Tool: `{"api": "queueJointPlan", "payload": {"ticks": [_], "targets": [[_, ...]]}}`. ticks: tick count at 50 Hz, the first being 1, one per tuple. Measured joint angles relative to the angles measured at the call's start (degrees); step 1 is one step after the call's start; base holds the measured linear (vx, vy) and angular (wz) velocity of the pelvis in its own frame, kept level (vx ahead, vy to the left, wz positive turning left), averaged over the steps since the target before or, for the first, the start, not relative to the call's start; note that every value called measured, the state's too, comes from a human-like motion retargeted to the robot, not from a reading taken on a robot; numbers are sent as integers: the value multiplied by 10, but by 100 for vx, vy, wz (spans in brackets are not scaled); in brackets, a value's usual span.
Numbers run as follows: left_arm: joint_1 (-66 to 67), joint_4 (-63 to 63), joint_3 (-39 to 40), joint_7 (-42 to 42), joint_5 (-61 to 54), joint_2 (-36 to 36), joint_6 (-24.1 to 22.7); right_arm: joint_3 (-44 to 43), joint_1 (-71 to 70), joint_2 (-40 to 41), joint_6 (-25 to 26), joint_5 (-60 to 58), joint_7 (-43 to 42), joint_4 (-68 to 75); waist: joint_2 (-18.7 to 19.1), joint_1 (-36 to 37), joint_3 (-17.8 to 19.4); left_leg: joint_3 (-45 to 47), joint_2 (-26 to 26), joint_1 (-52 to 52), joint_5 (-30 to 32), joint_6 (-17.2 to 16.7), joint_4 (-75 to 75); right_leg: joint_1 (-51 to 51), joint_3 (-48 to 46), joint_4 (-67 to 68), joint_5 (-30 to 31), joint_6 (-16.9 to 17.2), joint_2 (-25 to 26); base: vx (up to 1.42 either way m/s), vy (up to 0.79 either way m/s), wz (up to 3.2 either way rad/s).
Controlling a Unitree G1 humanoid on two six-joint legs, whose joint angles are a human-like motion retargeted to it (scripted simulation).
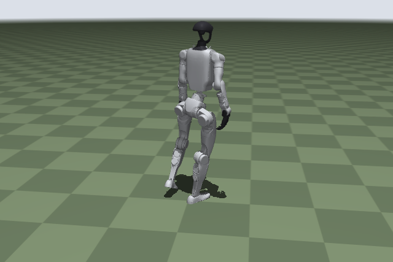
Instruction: Kungfu
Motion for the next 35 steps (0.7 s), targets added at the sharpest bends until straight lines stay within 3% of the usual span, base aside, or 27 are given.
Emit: {"api": "queueJointPlan", "payload": {"ticks": [4, 10, 13, 17, 20, 25, 28, 30, 33, 35], "targets": [[2, -15, 3, 26, -3, 4, -19, 16, 6, 9, 4, 21, 45, 1, -6, 22, 18, 43, -40, -34, -44, 36, -45, 24, 37, -8, -6, -21, 27, 12, -35, -138], [36, -1, 30, 46, 27, -1, -12, 12, 9, 55, 34, 35, 72, 45, 0, 66, 36, 61, -95, -83, -42, 37, -164, 89, 112, -36, -11, -70, 106, 24, -32, -171], [61, 16, 39, 40, 25, -1, -7, 17, 10, 65, 40, 54, 55, 56, 2, 80, 52, 59, -113, -92, -15, 15, -225, 122, 137, -36, -12, -73, 126, 37, -32, -138], [87, 44, 57, 38, 29, -5, 7, 26, 8, 76, 54, 51, 22, 63, 1, 78, 51, 127, -119, -90, -27, -10, -282, 146, 140, -33, -8, -57, 138, 45, -31, -75], [101, 65, 74, 42, 31, -5, 16, 30, 5, 81, 59, 42, 12, 73, -4, 74, 44, 160, -129, -79, -36, -18, -293, 156, 130, -24, 6, -33, 142, 49, -28, -46], [123, 86, 109, 41, 40, 3, 22, 33, 10, 87, 45, 21, 0, 97, -43, 60, 21, 165, -161, -34, 4, 128, -303, 163, 125, -1, 57, 38, 117, 62, -31, -17], [128, 110, 138, 30, 56, 21, 28, 33, 11, 102, 20, 3, -17, 139, -66, 35, -45, 138, -175, -59, -20, 131, -296, 128, 145, 29, 125, 137, 111, 79, -41, 19], [104, 125, 149, 21, 55, 39, 39, 38, -6, 111, 7, 7, -44, 159, -74, 2, -70, 93, -170, -91, -32, 104, -261, 91, 112, 58, 179, 204, 131, 32, -96, 92], [60, 127, 139, 27, 22, 46, 38, 49, -27, 86, -13, 34, -84, 143, -51, 12, -49, 76, -113, -75, -12, 66, -251, 18, -110, 165, 197, 204, 160, -18, -127, -5], [34, 119, 127, 22, -1, 48, 30, 53, -35, 65, -30, 27, -93, 124, -39, 44, -45, 88, -78, -56, -18, 58, -252, -4, -137, 227, 192, 204, 165, 29, -29, -128]]}}
